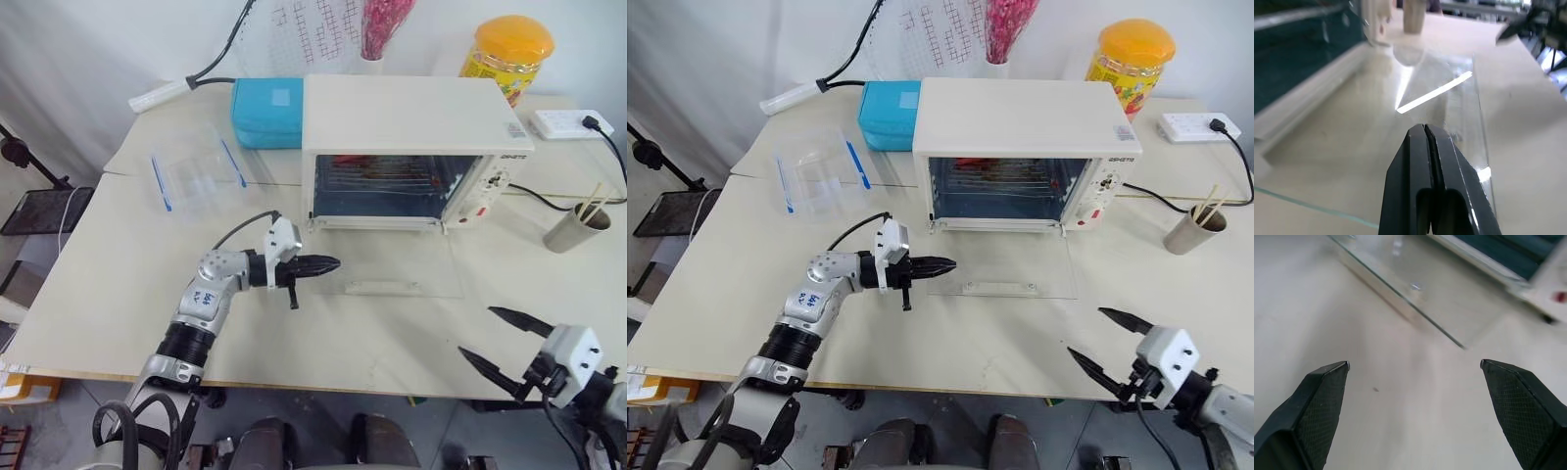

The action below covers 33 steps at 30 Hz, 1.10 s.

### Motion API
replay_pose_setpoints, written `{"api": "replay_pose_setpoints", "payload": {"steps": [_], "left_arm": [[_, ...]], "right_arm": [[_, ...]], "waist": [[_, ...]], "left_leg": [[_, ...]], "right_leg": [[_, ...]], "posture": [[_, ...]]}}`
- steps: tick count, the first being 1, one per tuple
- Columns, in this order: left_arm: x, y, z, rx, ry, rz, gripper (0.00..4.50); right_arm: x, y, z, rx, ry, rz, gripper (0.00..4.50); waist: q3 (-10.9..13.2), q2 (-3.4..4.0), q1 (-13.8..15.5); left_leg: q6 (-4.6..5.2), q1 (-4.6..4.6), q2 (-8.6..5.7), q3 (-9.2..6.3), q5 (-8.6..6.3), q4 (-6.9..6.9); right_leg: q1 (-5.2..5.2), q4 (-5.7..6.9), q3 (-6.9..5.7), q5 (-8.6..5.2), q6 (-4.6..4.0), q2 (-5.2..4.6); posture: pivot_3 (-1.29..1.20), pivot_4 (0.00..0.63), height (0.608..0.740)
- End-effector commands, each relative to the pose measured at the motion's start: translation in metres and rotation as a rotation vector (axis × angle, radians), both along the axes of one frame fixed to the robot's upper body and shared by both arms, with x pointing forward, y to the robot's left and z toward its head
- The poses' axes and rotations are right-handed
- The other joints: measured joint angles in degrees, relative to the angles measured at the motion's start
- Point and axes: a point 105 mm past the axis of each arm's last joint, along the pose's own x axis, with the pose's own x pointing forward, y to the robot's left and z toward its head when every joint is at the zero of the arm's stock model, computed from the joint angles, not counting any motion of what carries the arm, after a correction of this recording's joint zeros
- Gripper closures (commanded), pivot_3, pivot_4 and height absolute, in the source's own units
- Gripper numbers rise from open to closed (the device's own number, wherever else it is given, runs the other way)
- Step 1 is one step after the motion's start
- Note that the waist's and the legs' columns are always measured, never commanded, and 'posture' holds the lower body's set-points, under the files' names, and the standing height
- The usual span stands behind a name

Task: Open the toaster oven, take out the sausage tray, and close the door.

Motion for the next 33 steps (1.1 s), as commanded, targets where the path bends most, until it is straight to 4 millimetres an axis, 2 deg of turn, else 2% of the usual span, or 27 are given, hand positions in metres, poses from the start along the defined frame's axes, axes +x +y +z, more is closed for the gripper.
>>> {"api": "replay_pose_setpoints", "payload": {"steps": [1,3,6,7,9,12,17,18,22,26,29,33], "left_arm": [[-0.005,0.002,0.000,0.013,-0.056,0.021,4.48],[-0.009,0.006,-0.002,0.010,-0.066,0.033,4.48],[-0.015,0.014,0.007,-0.072,-0.052,0.074,4.48],[-0.016,0.017,0.010,-0.091,-0.049,0.090,4.30],[-0.022,0.027,0.018,-0.144,-0.048,0.118,3.87],[-0.030,0.040,0.027,-0.191,-0.053,0.166,2.98],[-0.040,0.054,0.037,-0.228,-0.053,0.221,1.36],[-0.042,0.056,0.040,-0.234,-0.055,0.227,1.09],[-0.047,0.057,0.044,-0.253,-0.047,0.242,1.09],[-0.050,0.054,0.044,-0.249,-0.042,0.238,1.09],[-0.050,0.051,0.045,-0.252,-0.040,0.231,1.04],[-0.046,0.047,0.047,-0.253,-0.038,0.214,1.04]], "right_arm": [[0.027,0.012,0.047,-0.118,-0.200,0.018,0.00],[0.041,0.024,0.050,-0.186,-0.184,0.037,0.00],[0.072,0.039,0.061,-0.244,-0.221,-0.032,0.00],[0.079,0.047,0.065,-0.257,-0.249,-0.025,0.00],[0.098,0.071,0.069,-0.314,-0.330,0.008,0.00],[0.127,0.099,0.075,-0.379,-0.458,0.000,0.00],[0.168,0.125,0.069,-0.496,-0.525,-0.052,0.00],[0.176,0.128,0.073,-0.506,-0.558,-0.071,0.00],[0.201,0.135,0.082,-0.567,-0.642,-0.136,0.00],[0.217,0.140,0.077,-0.626,-0.656,-0.165,0.00],[0.221,0.143,0.074,-0.635,-0.657,-0.166,0.56],[0.223,0.147,0.074,-0.630,-0.674,-0.164,1.83]], "waist": [[0.00,0.00,-0.66],[-0.04,0.07,-0.77],[-0.05,0.09,-0.79],[-0.05,0.09,-0.80],[-0.04,0.08,-0.85],[-0.04,0.08,-1.08],[-0.04,0.08,-0.92],[-0.04,0.08,-0.92],[-0.01,0.12,-1.13],[-0.01,0.12,-1.61],[-0.01,0.12,-1.96],[-0.01,0.13,-2.48]], "left_leg": [[0.00,0.01,0.01,0.00,0.00,0.02],[-0.01,0.01,0.03,-0.03,0.00,0.05],[-0.05,-0.04,0.09,-0.18,0.00,0.05],[-0.05,-0.10,0.08,-0.22,0.00,0.07],[-0.04,-0.18,0.04,-0.23,-0.01,0.10],[-0.04,-0.21,0.04,-0.24,-0.01,0.18],[-0.04,-0.28,0.00,-0.41,-0.01,0.27],[-0.03,-0.29,0.00,-0.40,-0.01,0.28],[-0.04,-0.37,-0.01,-0.52,-0.01,0.29],[-0.04,-0.39,-0.01,-0.58,-0.01,0.26],[-0.04,-0.40,-0.01,-0.60,-0.01,0.25],[-0.05,-0.42,-0.01,-0.61,0.00,0.22]], "right_leg": [[0.00,0.01,0.01,0.00,0.00,0.00],[0.00,0.04,0.01,0.00,-0.01,-0.02],[-0.01,0.07,-0.11,-0.03,-0.07,0.00],[-0.02,0.07,-0.16,-0.04,-0.08,-0.01],[-0.06,0.06,-0.18,-0.03,-0.08,-0.03],[-0.05,0.07,-0.22,-0.03,-0.07,-0.03],[0.01,0.11,-0.32,-0.04,-0.08,-0.05],[0.02,0.08,-0.32,-0.04,-0.08,-0.06],[0.00,0.09,-0.44,-0.04,-0.08,-0.05],[0.01,0.09,-0.50,-0.05,-0.09,-0.04],[0.02,0.09,-0.54,-0.05,-0.10,-0.03],[0.02,0.07,-0.57,-0.05,-0.10,-0.03]], "posture": [[0.00,0.150,0.740],[0.00,0.150,0.740],[0.00,0.150,0.740],[0.00,0.150,0.740],[0.00,0.150,0.740],[0.00,0.150,0.740],[0.00,0.150,0.740],[0.00,0.150,0.740],[0.00,0.150,0.740],[0.00,0.150,0.740],[0.00,0.150,0.740],[0.00,0.150,0.740]]}}
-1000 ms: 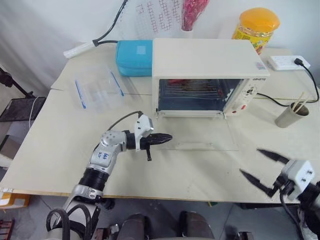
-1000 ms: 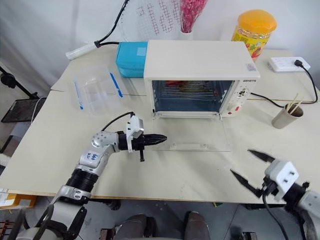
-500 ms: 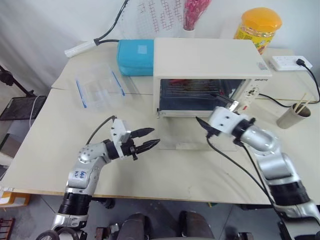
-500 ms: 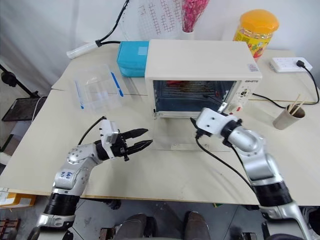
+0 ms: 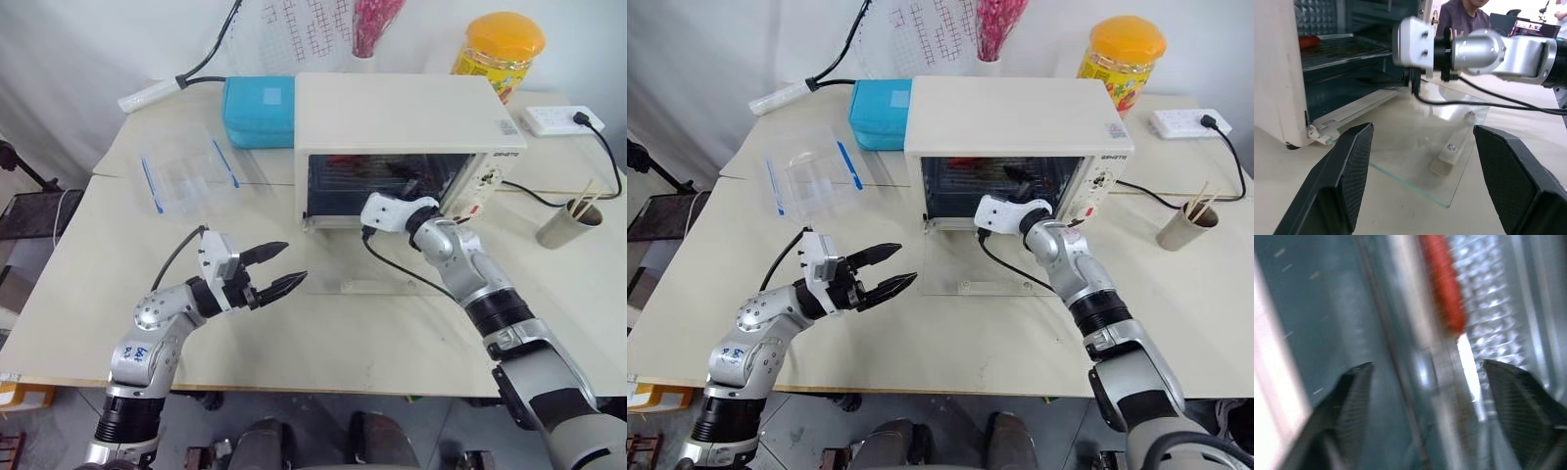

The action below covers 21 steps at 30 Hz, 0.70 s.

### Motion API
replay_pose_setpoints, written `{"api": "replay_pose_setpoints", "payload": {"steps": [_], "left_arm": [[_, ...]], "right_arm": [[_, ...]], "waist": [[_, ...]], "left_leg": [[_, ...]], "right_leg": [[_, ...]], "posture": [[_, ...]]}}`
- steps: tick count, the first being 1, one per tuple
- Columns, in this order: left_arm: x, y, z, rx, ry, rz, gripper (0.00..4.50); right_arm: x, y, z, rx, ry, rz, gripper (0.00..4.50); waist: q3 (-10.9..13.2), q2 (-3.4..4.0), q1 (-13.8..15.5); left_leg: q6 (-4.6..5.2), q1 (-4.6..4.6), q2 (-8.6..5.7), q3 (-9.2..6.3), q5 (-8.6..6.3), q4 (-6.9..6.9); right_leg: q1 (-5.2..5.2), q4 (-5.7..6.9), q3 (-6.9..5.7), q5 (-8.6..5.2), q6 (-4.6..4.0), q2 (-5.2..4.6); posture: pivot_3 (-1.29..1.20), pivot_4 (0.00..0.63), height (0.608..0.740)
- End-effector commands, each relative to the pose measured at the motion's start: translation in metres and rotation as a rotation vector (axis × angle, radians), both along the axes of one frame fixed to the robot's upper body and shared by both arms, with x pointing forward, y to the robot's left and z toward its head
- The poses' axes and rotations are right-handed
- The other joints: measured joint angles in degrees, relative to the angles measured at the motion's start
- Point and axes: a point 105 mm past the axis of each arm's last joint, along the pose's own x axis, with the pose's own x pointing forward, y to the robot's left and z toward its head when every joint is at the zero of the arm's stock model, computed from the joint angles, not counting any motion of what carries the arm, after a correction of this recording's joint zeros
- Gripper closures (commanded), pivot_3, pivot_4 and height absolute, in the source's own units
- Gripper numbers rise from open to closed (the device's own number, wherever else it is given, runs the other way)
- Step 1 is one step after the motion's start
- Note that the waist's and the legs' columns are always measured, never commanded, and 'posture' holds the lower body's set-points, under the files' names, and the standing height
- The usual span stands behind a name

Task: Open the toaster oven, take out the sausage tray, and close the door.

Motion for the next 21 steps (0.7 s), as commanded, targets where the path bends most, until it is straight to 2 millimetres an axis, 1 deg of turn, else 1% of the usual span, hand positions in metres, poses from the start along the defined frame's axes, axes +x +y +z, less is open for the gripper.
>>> {"api": "replay_pose_setpoints", "payload": {"steps": [1,2,4,7,8,13,15,19,21], "left_arm": [[0.000,-0.009,0.014,-0.020,-0.048,-0.045,1.04],[0.003,-0.012,0.015,-0.020,-0.052,-0.055,1.04],[0.008,-0.017,0.018,-0.020,-0.063,-0.069,1.04],[0.022,-0.023,0.030,-0.056,-0.082,-0.071,1.04],[0.028,-0.025,0.034,-0.068,-0.089,-0.067,1.04],[0.051,-0.031,0.054,-0.129,-0.121,-0.034,1.04],[0.061,-0.029,0.062,-0.159,-0.126,-0.012,1.04],[0.071,-0.025,0.071,-0.179,-0.134,0.001,1.04],[0.076,-0.022,0.074,-0.195,-0.121,0.020,1.04]], "right_arm": [[0.001,0.008,0.019,0.007,-0.071,0.027,2.18],[0.001,0.010,0.020,0.006,-0.076,0.032,2.44],[0.000,0.011,0.021,0.005,-0.082,0.037,3.20],[-0.003,0.016,0.027,-0.010,-0.111,0.058,4.26],[-0.004,0.016,0.029,-0.008,-0.116,0.061,4.49],[-0.008,0.019,0.035,-0.001,-0.135,0.078,4.49],[-0.010,0.020,0.037,-0.004,-0.141,0.086,4.49],[-0.017,0.025,0.041,-0.021,-0.154,0.123,4.49],[-0.024,0.028,0.042,-0.024,-0.160,0.151,4.49]], "waist": [[0.00,0.00,-0.02],[0.00,0.01,0.00],[0.00,0.01,-0.04],[0.01,0.00,0.07],[0.01,-0.01,0.02],[0.03,-0.04,0.00],[0.03,-0.05,-0.04],[0.04,-0.06,-0.09],[0.04,-0.06,-0.05]], "left_leg": [[-0.01,0.00,0.01,0.00,0.01,0.00],[-0.02,0.00,0.01,0.00,0.01,0.00],[-0.03,0.00,0.01,0.00,0.02,0.00],[-0.04,0.00,0.01,-0.03,0.03,0.00],[-0.04,-0.03,0.01,-0.05,0.03,0.00],[-0.05,-0.04,0.02,-0.06,0.03,-0.04],[-0.05,-0.06,0.02,-0.07,0.03,-0.06],[-0.05,-0.06,0.01,-0.06,0.03,-0.20],[-0.05,-0.07,0.01,-0.10,0.03,-0.28]], "right_leg": [[0.00,-0.01,-0.01,0.00,0.00,0.01],[0.00,-0.01,-0.01,0.00,0.00,0.01],[0.00,-0.01,0.00,0.00,0.00,0.01],[0.01,0.00,-0.02,0.00,0.00,0.02],[0.01,-0.02,-0.05,0.00,0.00,0.02],[0.01,-0.06,-0.09,0.00,0.00,0.04],[0.00,-0.08,-0.11,0.00,0.00,0.05],[-0.05,-0.12,-0.15,0.00,0.00,0.05],[-0.10,-0.11,-0.20,0.00,0.00,0.05]], "posture": [[0.00,0.150,0.740],[0.00,0.150,0.740],[0.00,0.150,0.740],[0.00,0.150,0.740],[0.00,0.150,0.740],[0.00,0.150,0.740],[0.00,0.150,0.740],[0.00,0.150,0.740],[0.00,0.150,0.740]]}}
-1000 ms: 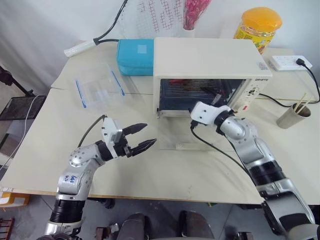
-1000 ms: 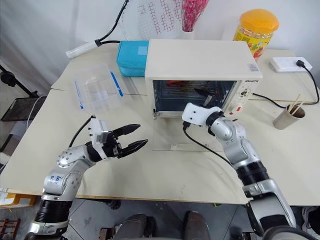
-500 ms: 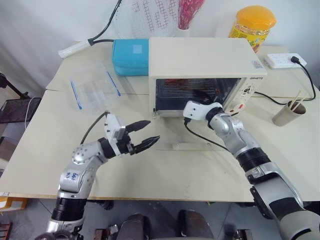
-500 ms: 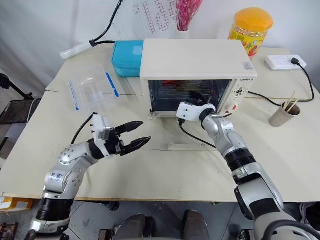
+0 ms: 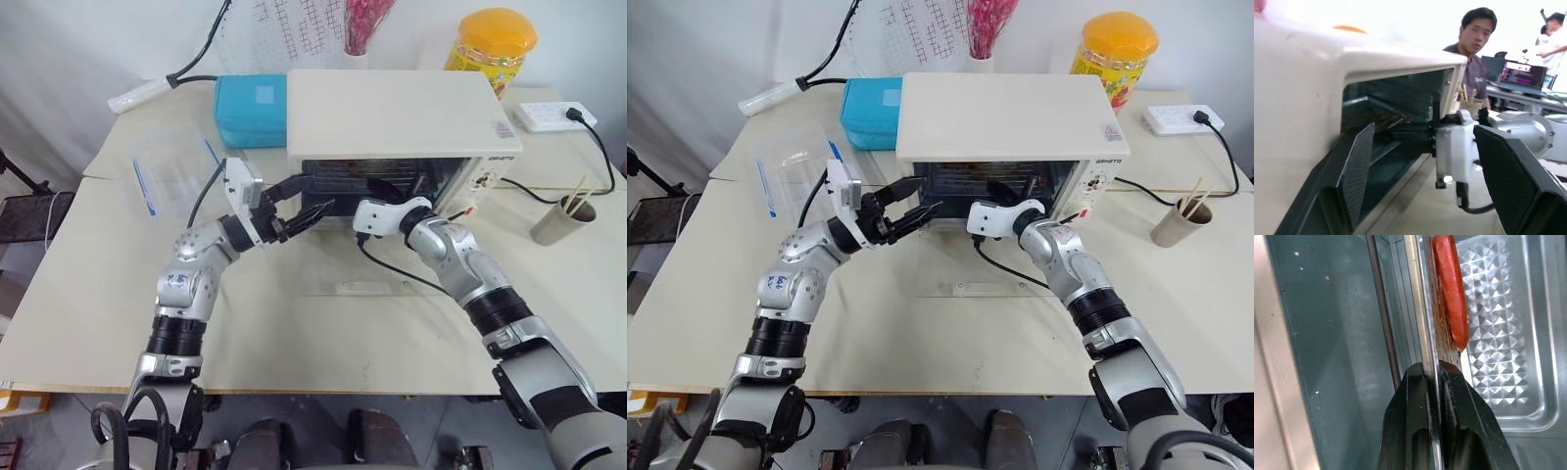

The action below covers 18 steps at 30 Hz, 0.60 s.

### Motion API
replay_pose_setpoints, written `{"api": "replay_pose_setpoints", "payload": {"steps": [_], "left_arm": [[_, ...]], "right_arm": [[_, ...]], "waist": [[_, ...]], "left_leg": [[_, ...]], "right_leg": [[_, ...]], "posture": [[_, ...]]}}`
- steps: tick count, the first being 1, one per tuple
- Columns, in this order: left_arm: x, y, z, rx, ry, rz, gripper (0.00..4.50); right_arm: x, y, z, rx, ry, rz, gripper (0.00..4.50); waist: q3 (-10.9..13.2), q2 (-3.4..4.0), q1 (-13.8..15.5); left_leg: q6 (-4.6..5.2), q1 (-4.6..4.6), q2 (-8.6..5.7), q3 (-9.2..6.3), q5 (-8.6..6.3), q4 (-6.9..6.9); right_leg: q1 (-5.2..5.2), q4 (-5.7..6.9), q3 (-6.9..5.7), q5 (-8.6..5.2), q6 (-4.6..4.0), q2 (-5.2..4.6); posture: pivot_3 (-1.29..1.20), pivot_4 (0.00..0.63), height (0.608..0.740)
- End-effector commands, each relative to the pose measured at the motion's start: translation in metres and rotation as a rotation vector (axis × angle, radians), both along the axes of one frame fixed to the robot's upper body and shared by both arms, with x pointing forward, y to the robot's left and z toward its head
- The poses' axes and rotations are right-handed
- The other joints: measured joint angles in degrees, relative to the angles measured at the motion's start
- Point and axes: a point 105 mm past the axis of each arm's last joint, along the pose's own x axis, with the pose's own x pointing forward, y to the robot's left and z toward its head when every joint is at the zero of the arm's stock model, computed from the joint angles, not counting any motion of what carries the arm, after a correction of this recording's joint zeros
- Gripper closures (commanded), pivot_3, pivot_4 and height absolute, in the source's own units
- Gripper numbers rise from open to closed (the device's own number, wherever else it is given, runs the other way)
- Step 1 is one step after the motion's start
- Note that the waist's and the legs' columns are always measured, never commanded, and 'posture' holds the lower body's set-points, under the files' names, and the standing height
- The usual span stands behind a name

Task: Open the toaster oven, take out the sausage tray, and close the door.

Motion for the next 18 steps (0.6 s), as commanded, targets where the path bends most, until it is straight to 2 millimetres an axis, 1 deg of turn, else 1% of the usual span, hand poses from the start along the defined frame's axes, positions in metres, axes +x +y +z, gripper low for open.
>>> {"api": "replay_pose_setpoints", "payload": {"steps": [1,4,5,8,11,14,17,18], "left_arm": [[0.008,0.012,0.013,-0.046,-0.006,0.049,1.04],[0.010,0.016,0.013,-0.046,-0.002,0.046,1.04],[0.011,0.018,0.013,-0.050,0.001,0.049,1.04],[0.012,0.029,0.010,-0.072,0.040,0.077,1.04],[0.006,0.039,0.002,-0.073,0.068,0.081,1.04],[-0.007,0.046,-0.012,-0.045,0.109,0.067,1.04],[-0.015,0.051,-0.018,-0.045,0.149,0.070,1.04],[-0.015,0.052,-0.023,-0.041,0.200,0.086,1.04]], "right_arm": [[-0.020,0.017,0.032,0.074,-0.099,0.104,4.49],[-0.035,0.015,0.032,0.083,-0.093,0.117,4.49],[-0.045,0.015,0.030,0.071,-0.097,0.139,4.49],[-0.073,0.013,0.021,0.109,-0.052,0.172,4.49],[-0.096,0.011,0.013,0.098,-0.024,0.185,4.49],[-0.120,0.008,0.001,0.081,0.011,0.183,4.49],[-0.133,0.006,-0.005,0.062,0.027,0.178,4.49],[-0.137,0.005,-0.007,0.055,0.033,0.178,4.49]], "waist": [[0.00,0.00,0.05],[0.00,-0.01,0.03],[0.00,-0.01,0.05],[0.01,-0.02,0.18],[0.01,-0.02,0.03],[0.01,-0.01,0.24],[0.03,-0.06,0.51],[0.05,-0.08,0.77]], "left_leg": [[0.00,-0.01,-0.01,-0.03,0.00,-0.03],[0.00,-0.02,-0.01,-0.04,0.00,-0.11],[-0.01,-0.02,0.00,-0.04,0.00,-0.11],[-0.04,-0.03,0.00,-0.03,0.03,-0.10],[-0.06,-0.01,0.00,0.07,0.03,-0.08],[-0.08,0.06,0.02,0.10,0.06,-0.08],[-0.09,0.05,-0.01,0.07,0.06,-0.04],[-0.09,0.04,-0.03,0.06,0.06,0.01]], "right_leg": [[-0.01,-0.01,-0.03,0.00,0.00,0.00],[-0.06,-0.01,-0.07,0.00,0.00,0.00],[-0.07,-0.01,-0.08,0.00,0.00,0.00],[-0.06,-0.04,-0.08,0.00,0.00,0.00],[-0.06,-0.06,-0.02,0.00,0.00,0.00],[-0.04,-0.02,0.03,0.00,0.00,0.00],[-0.02,-0.03,0.06,0.00,0.00,-0.01],[0.01,-0.03,0.07,0.00,0.00,-0.03]], "posture": [[0.00,0.150,0.740],[0.00,0.150,0.740],[0.00,0.150,0.740],[0.00,0.150,0.740],[0.00,0.150,0.740],[0.00,0.150,0.740],[0.00,0.150,0.740],[0.00,0.150,0.740]]}}
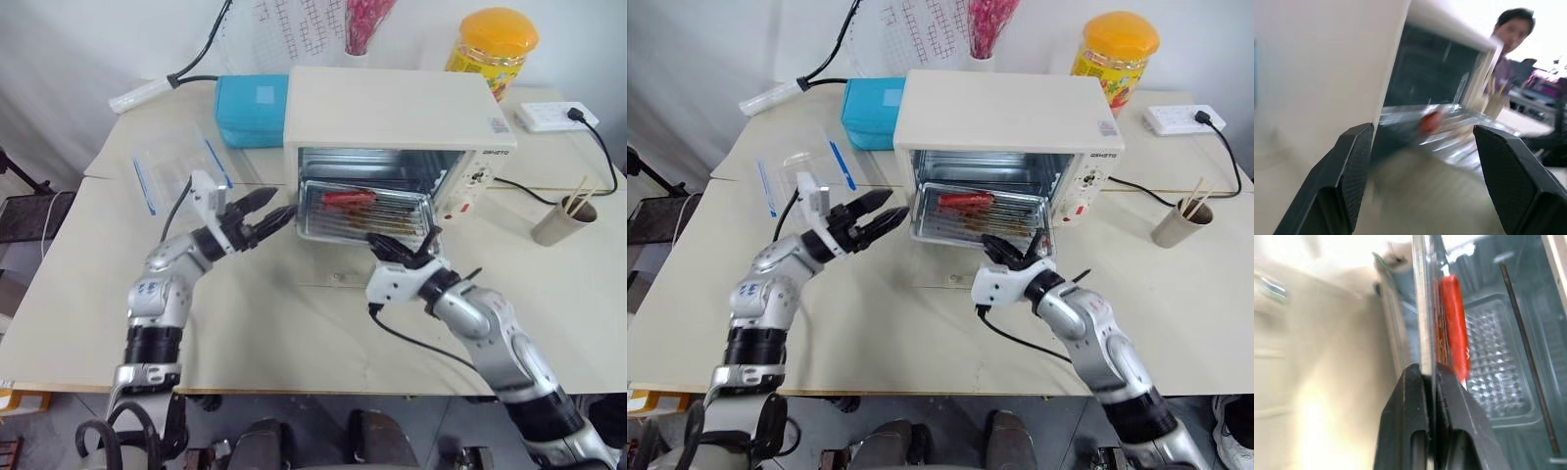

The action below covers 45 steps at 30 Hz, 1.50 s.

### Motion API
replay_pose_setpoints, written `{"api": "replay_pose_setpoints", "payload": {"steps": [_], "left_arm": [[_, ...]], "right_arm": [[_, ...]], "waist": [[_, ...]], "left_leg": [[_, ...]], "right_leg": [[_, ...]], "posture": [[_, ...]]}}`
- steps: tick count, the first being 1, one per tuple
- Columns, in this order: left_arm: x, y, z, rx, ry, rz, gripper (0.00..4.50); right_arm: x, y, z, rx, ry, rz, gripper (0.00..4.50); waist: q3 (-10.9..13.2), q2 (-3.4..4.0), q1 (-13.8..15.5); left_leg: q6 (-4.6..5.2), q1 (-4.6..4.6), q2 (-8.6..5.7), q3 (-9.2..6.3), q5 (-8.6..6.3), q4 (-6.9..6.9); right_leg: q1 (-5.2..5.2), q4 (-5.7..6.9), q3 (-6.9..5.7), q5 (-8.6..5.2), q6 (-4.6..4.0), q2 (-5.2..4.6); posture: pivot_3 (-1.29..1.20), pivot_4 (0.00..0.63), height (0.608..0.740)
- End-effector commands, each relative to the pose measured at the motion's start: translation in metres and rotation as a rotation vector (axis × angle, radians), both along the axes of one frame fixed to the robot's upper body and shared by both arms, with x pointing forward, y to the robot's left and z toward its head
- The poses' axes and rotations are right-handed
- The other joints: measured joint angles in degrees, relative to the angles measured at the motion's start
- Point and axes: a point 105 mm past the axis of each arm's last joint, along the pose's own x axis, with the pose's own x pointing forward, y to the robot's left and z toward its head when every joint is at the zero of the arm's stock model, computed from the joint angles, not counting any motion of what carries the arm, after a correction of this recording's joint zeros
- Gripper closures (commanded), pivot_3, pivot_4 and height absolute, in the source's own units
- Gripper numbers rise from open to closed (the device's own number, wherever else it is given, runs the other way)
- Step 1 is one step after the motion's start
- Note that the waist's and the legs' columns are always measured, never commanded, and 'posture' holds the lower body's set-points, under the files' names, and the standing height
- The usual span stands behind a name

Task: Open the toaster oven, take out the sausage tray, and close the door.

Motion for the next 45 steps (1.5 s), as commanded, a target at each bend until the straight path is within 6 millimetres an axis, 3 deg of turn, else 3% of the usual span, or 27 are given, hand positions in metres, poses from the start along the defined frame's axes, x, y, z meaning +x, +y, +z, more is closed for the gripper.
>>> {"api": "replay_pose_setpoints", "payload": {"steps": [1,7,14,18,22,26,30,42,45], "left_arm": [[-0.008,0.001,0.011,-0.013,0.050,0.004,1.04],[-0.022,-0.004,0.013,-0.114,0.237,-0.074,1.04],[-0.032,-0.008,-0.001,-0.072,0.440,-0.131,1.04],[-0.037,-0.017,0.000,-0.111,0.514,-0.198,1.04],[-0.039,-0.021,0.002,-0.151,0.571,-0.228,1.89],[-0.045,-0.023,0.001,-0.144,0.624,-0.273,3.17],[-0.047,-0.020,-0.003,-0.143,0.672,-0.280,3.97],[-0.051,-0.007,-0.001,-0.308,0.874,-0.353,4.39],[-0.049,0.000,-0.002,-0.371,0.903,-0.331,4.40]], "right_arm": [[-0.015,-0.001,0.018,-0.017,-0.075,0.022,4.49],[-0.022,0.001,0.014,-0.066,-0.066,0.064,4.49],[-0.027,0.003,0.013,-0.110,-0.075,0.128,4.49],[-0.028,0.004,0.012,-0.147,-0.080,0.167,4.49],[-0.028,0.006,0.012,-0.160,-0.084,0.198,4.50],[-0.028,0.010,0.012,-0.157,-0.087,0.221,4.50],[-0.026,0.013,0.013,-0.146,-0.094,0.231,4.50],[-0.031,0.012,0.011,-0.057,0.013,0.271,4.50],[-0.033,0.007,0.011,-0.052,0.039,0.273,3.74]], "waist": [[0.01,-0.02,0.43],[0.02,-0.04,1.17],[0.02,-0.04,1.17],[0.02,-0.04,1.27],[0.03,-0.05,1.19],[0.03,-0.05,1.16],[0.03,-0.05,1.15],[0.03,-0.06,1.17],[0.05,-0.09,1.18]], "left_leg": [[0.00,0.00,0.00,-0.04,0.00,0.06],[-0.01,0.07,0.02,-0.11,0.00,0.13],[-0.01,0.06,0.01,-0.16,0.00,0.11],[-0.01,0.06,-0.01,-0.16,0.00,0.11],[-0.02,0.06,0.00,-0.19,0.01,0.11],[-0.04,0.07,0.00,-0.20,0.02,0.11],[-0.04,0.07,0.00,-0.20,0.02,0.11],[-0.06,0.07,-0.02,-0.31,0.03,0.13],[-0.05,0.08,-0.02,-0.34,0.03,0.13]], "right_leg": [[0.07,-0.02,-0.02,0.00,0.00,-0.01],[0.16,0.02,-0.02,0.00,0.00,0.00],[0.17,-0.01,-0.04,0.00,-0.01,0.01],[0.19,-0.02,-0.04,-0.01,-0.01,0.01],[0.21,-0.02,-0.04,-0.01,-0.01,0.01],[0.21,-0.02,-0.04,-0.01,-0.01,0.02],[0.21,-0.02,-0.04,-0.01,-0.02,0.02],[0.26,-0.02,-0.04,-0.01,-0.02,0.02],[0.27,0.00,0.00,-0.01,-0.01,0.01]], "posture": [[0.00,0.150,0.740],[0.00,0.150,0.740],[0.00,0.150,0.740],[0.00,0.150,0.740],[0.00,0.150,0.740],[0.00,0.150,0.740],[0.00,0.150,0.740],[0.00,0.150,0.740],[0.00,0.150,0.740]]}}
